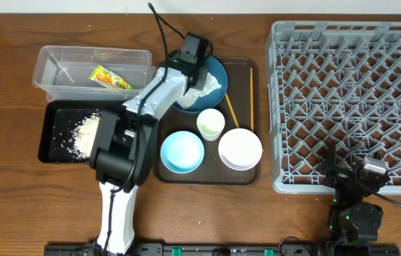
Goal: Sort waste into correct bins and load items into the dishwasher rack
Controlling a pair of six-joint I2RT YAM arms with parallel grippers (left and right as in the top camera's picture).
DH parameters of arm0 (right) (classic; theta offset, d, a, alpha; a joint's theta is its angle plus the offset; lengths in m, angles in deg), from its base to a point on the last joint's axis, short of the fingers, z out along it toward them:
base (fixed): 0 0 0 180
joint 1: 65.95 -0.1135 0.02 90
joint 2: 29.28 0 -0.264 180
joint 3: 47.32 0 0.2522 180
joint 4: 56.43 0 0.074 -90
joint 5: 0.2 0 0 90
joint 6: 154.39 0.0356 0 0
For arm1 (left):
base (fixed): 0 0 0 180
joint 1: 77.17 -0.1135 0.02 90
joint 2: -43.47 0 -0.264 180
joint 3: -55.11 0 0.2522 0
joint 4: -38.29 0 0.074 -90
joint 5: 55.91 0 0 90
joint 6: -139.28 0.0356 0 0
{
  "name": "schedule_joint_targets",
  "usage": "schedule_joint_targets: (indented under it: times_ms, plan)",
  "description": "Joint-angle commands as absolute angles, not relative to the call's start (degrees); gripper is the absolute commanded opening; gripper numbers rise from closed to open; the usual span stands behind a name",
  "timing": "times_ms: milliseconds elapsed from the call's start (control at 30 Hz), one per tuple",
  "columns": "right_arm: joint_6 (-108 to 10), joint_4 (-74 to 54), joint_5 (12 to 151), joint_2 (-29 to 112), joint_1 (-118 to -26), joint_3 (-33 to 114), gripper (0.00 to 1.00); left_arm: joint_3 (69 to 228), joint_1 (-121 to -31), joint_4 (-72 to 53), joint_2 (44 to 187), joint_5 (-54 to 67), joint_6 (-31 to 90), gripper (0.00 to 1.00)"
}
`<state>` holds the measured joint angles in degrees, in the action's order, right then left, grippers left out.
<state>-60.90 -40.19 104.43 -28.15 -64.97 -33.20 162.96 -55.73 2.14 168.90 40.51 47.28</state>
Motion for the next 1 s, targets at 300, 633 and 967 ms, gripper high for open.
schedule_joint_targets:
  times_ms: [300, 633, 967]
  plan:
    - [-60.18, -39.88, 104.73, -28.15, -65.61, -33.24, 0.99, 162.85, -55.91, -3.78, 157.36, 41.21, 42.91, 0.1]
    - [-60.18, -39.88, 104.73, -28.15, -65.61, -33.24, 0.99, 162.85, -55.91, -5.2, 157.36, 41.18, 41.43, 0.17]
    - [-60.18, -39.88, 104.73, -28.15, -65.61, -33.24, 0.99, 162.85, -55.87, -6.34, 157.38, 36.51, 41.43, 0.17]
